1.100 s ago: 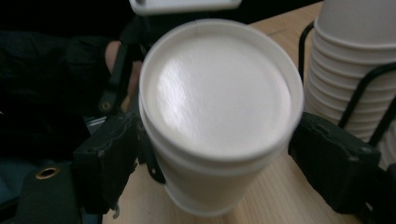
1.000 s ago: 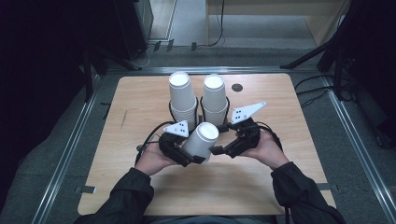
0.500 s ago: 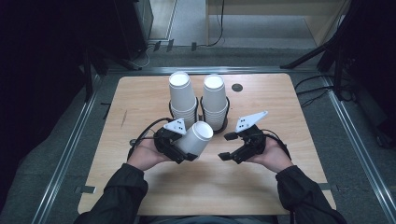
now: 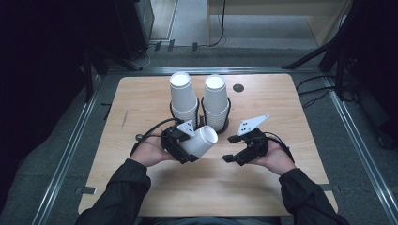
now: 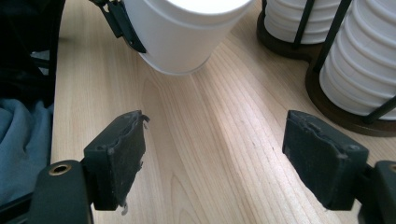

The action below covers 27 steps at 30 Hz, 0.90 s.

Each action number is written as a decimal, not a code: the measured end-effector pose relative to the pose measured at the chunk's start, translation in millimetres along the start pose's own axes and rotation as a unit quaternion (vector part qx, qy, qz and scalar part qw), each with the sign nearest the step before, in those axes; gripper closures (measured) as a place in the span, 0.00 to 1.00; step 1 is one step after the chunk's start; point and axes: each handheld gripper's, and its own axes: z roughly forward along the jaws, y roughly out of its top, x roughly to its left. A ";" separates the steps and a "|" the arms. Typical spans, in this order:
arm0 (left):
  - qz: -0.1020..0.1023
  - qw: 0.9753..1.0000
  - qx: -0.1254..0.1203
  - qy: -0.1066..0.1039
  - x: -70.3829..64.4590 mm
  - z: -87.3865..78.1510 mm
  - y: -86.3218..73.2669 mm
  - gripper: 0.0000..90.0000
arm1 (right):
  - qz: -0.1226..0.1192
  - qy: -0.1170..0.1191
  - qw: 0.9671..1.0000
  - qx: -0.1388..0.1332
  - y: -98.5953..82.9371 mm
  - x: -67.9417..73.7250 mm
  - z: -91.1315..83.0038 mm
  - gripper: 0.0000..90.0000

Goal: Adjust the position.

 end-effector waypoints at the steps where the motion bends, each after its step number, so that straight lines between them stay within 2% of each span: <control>1: 0.003 1.000 0.004 0.002 0.4 1.7 0.8 0.23 | -0.002 -0.002 1.000 0.000 -0.7 -0.2 0.1 0.23; 4: 0.007 1.000 0.014 0.003 0.5 6.0 1.8 0.23 | -0.001 -0.014 1.000 0.000 -1.6 0.0 0.3 0.22; 6: 0.009 1.000 0.021 0.000 -0.8 10.0 3.0 0.23 | 0.007 -0.014 1.000 0.000 -1.9 -0.4 -0.1 0.22; 14: 0.036 0.998 0.038 -0.026 -8.6 24.4 12.0 0.23 | -0.011 0.006 1.000 0.001 -0.6 5.2 1.9 0.21; 18: 0.054 0.997 0.048 -0.040 -15.3 31.1 16.3 0.23 | -0.020 0.020 1.000 0.003 4.0 8.6 7.0 0.21; 21: 0.072 0.995 0.053 -0.051 -23.9 32.1 18.3 0.22 | -0.035 0.037 0.999 0.016 9.9 14.9 15.0 0.21; 25: 0.073 0.994 0.051 -0.059 -25.8 33.0 18.7 0.22 | -0.053 0.052 0.997 0.027 15.9 22.0 23.9 0.21; 27: 0.077 0.993 0.053 -0.065 -27.1 33.4 18.3 0.21 | -0.056 0.050 0.997 0.032 18.3 23.6 26.1 0.25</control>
